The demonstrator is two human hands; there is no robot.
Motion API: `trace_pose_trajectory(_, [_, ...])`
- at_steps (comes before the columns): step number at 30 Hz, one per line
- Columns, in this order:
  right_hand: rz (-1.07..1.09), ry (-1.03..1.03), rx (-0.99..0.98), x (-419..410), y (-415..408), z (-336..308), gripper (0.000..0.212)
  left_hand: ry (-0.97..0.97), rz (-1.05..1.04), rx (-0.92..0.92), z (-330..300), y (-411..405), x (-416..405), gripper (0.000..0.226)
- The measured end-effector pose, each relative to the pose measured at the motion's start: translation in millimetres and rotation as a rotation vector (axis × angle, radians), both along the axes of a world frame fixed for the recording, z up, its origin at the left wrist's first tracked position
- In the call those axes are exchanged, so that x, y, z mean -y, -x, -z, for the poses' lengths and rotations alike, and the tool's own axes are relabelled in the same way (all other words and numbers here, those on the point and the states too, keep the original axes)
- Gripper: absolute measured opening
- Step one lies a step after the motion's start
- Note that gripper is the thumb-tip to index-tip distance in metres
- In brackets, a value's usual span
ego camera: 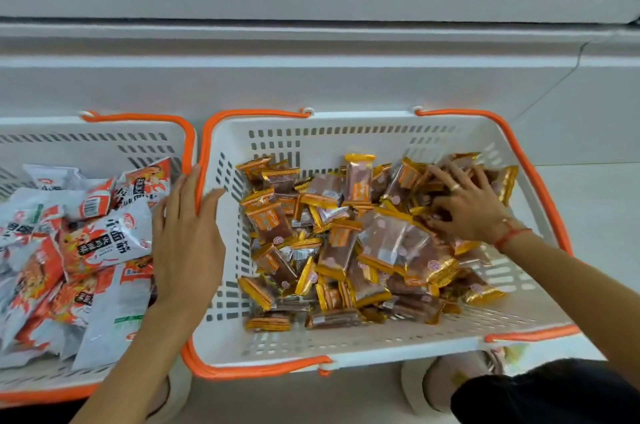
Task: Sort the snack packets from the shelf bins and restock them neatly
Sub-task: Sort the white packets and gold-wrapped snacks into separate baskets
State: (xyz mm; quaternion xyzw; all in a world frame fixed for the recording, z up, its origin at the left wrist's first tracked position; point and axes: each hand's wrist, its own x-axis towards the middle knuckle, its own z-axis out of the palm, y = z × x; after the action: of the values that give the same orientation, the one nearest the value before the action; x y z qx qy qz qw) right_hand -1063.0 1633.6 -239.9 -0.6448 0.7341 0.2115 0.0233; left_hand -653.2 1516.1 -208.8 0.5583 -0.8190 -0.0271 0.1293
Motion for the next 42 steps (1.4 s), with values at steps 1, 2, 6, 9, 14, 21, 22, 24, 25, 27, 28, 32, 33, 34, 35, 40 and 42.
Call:
trace_pose_trajectory(1, [0.022, -0.06, 0.011, 0, -1, -3, 0.031, -0.001, -0.001, -0.002, -1, 1, 0, 0.047])
trace_pose_trajectory(2, [0.035, -0.087, 0.027, 5, -6, -4, 0.029, -0.002, 0.002, -0.002, -2, 3, 0, 0.047])
trace_pose_trajectory(6, [0.092, -0.028, 0.113, 36, -31, -8, 0.025, 0.061, 0.058, 0.025, -9, 6, -2, 0.046])
trace_pose_trajectory(9, [-0.004, 0.073, 0.21, 38, -48, 0, 0.032, -0.006, 0.19, -0.036, -22, 44, -5, 0.038])
trace_pose_trajectory(14, [0.041, -0.191, 0.373, 39, -70, 18, 0.099, -0.509, 0.382, 0.024, 11, 141, 29, 0.047])
trace_pose_trajectory(21, [0.014, -0.451, 0.274, 53, -85, 27, 0.131, -0.616, 0.138, 0.288, 87, 206, 35, 0.107])
trace_pose_trajectory(22, [0.002, -0.437, 0.28, 50, -87, 26, 0.128, -0.599, 0.128, 0.292, 90, 208, 32, 0.103])
trace_pose_trajectory(24, [-0.008, -0.407, 0.316, 43, -90, 22, 0.12, -0.528, 0.164, 0.252, 94, 203, 33, 0.083])
trace_pose_trajectory(25, [-0.014, -0.388, 0.349, 39, -91, 19, 0.115, -0.486, 0.193, 0.201, 93, 196, 35, 0.07])
trace_pose_trajectory(27, [-0.021, -0.37, 0.426, 32, -91, 12, 0.111, -0.426, 0.248, 0.078, 85, 176, 44, 0.046])
trace_pose_trajectory(28, [-0.027, -0.377, 0.457, 29, -92, 8, 0.11, -0.393, 0.269, 0.041, 79, 163, 49, 0.034])
trace_pose_trajectory(32, [-0.063, -0.317, 0.522, 19, -89, -6, 0.077, -0.319, 0.387, 0.104, 60, 118, 54, 0.028])
trace_pose_trajectory(33, [-0.039, -0.303, 0.546, 17, -87, -9, 0.071, -0.326, 0.403, 0.146, 56, 111, 51, 0.026])
trace_pose_trajectory(34, [0.0, -0.298, 0.582, 15, -84, -12, 0.071, -0.341, 0.409, 0.184, 54, 106, 48, 0.021])
trace_pose_trajectory(35, [0.04, -0.305, 0.611, 12, -83, -14, 0.079, -0.361, 0.41, 0.227, 52, 101, 44, 0.017])
trace_pose_trajectory(40, [-0.039, -0.431, 0.436, -6, -104, -14, 0.118, -0.546, 0.649, 0.643, 37, 77, 22, 0.036])
trace_pose_trajectory(42, [-0.017, -0.474, 0.379, 7, -119, -4, 0.117, -0.709, 0.731, 0.754, 27, 69, 16, 0.056])
